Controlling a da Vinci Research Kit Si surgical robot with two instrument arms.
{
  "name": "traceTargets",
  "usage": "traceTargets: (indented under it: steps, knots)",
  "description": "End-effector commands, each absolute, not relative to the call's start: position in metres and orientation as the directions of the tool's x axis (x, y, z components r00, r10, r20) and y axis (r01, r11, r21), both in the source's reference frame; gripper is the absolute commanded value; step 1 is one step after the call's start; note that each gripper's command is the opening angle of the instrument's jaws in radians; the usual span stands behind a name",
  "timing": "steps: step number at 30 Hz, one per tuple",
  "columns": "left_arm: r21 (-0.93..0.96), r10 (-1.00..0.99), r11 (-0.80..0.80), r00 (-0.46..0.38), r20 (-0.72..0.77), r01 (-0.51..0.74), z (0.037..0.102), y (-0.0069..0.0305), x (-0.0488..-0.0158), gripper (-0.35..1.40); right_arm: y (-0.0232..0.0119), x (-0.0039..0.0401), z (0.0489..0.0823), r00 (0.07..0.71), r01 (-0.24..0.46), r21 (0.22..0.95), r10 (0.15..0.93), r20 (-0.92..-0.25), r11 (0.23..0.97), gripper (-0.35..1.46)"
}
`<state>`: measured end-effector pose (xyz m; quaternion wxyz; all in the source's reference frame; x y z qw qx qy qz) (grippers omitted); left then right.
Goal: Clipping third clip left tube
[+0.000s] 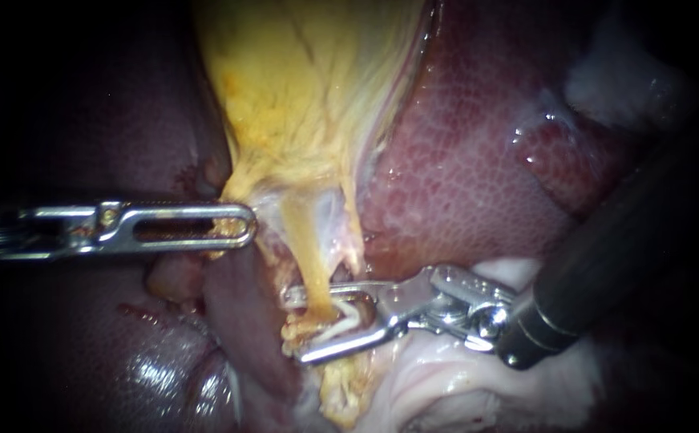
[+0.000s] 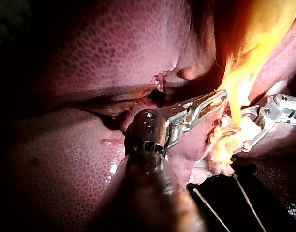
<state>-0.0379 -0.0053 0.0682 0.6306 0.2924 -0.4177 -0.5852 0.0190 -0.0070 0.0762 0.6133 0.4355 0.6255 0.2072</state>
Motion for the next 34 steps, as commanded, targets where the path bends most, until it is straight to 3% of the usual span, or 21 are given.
traceTargets:
  steps: [1, 14, 15, 16, 18, 34]
  knots:
    - [0.857, -0.982, 0.144, -0.034, 0.185, 0.494, 0.0682, -0.0054, -0.038, -0.35, -0.0068, 0.019, 0.0761, 0.133, 0.296, 0.793, 0.799, -0.587, 0.533, 0.58]
    - [0.856, -0.982, 0.144, -0.035, 0.186, 0.496, 0.0684, -0.0055, -0.0383, -0.35, -0.0026, 0.0184, 0.0742, 0.109, 0.275, 0.81, 0.821, -0.561, 0.517, 0.52]
    - [0.856, -0.982, 0.145, -0.035, 0.186, 0.496, 0.0684, -0.0055, -0.0383, -0.35, -0.0028, 0.0182, 0.0743, 0.114, 0.28, 0.815, 0.826, -0.552, 0.507, 0.38]
    - [0.856, -0.982, 0.145, -0.035, 0.186, 0.496, 0.0684, -0.0055, -0.0383, -0.35, -0.0032, 0.0175, 0.0744, 0.145, 0.32, 0.827, 0.839, -0.524, 0.462, 0.09]
    - [0.856, -0.982, 0.145, -0.035, 0.186, 0.496, 0.0684, -0.0055, -0.0383, -0.35, -0.0035, 0.0173, 0.0746, 0.173, 0.295, 0.833, 0.831, -0.528, 0.468, -0.32]
    - [0.856, -0.982, 0.144, -0.035, 0.186, 0.496, 0.0684, -0.0055, -0.0383, -0.35, -0.0032, 0.0173, 0.0751, 0.183, 0.294, 0.836, 0.832, -0.524, 0.463, -0.35]
